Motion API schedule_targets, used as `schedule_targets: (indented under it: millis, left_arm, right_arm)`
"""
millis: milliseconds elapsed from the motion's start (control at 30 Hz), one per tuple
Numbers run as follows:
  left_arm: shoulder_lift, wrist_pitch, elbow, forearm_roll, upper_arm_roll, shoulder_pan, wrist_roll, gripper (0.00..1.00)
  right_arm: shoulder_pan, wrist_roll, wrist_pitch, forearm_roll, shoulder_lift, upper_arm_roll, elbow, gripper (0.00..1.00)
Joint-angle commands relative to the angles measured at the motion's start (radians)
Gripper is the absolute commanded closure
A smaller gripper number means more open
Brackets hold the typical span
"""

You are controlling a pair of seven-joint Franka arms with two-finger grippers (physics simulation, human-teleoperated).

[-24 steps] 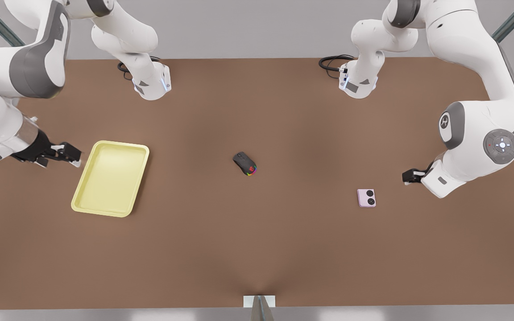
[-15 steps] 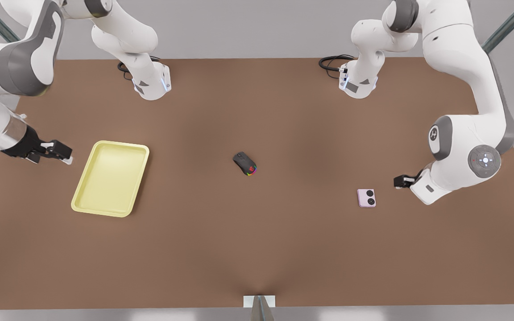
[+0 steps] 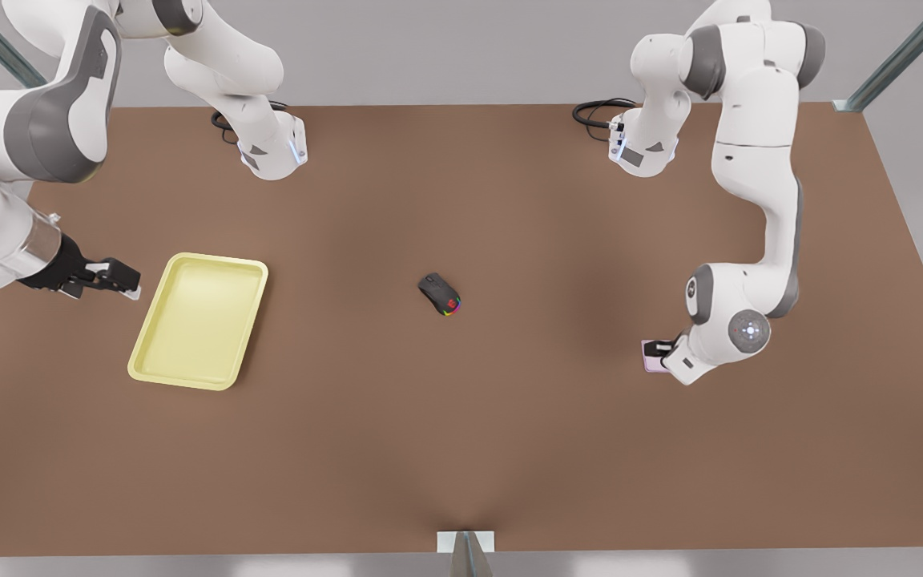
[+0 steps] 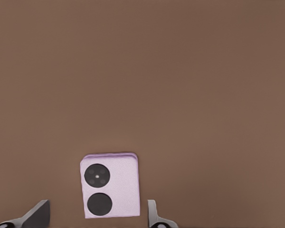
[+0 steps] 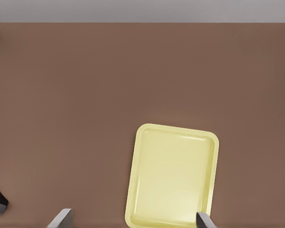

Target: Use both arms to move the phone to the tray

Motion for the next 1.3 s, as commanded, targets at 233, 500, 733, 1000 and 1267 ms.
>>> schedule_targets:
  millis: [233, 500, 733, 1000, 1267]
  left_arm:
    - [0.051, 0.144, -0.057, -0.046, -0.001, 0.0, -0.032, 0.0]
    - [0.079, 0.158, -0.055, -0.048, -0.001, 0.0, -0.032, 0.1]
    - [0.083, 0.158, -0.055, -0.049, -0.001, 0.002, -0.032, 0.16]
    - [0.08, 0.151, -0.052, -0.065, -0.001, 0.002, -0.029, 0.16]
    - [0.089, 0.157, -0.052, -0.077, -0.001, 0.002, -0.004, 0.21]
  right_arm:
    - [-0.001, 0.0, 0.001, 0.006, 0.005, 0.0, 0.002, 0.0]
    - [0.0, 0.0, 0.016, 0.007, 0.007, 0.002, 0.002, 0.0]
    - [-0.005, 0.0, 0.014, 0.01, 0.011, 0.002, 0.0, 0.0]
    - [-0.003, 0.003, 0.014, 0.01, 0.011, 0.002, 0.0, 0.0]
    - [-0.005, 0.003, 0.014, 0.012, 0.013, 0.002, 0.0, 0.0]
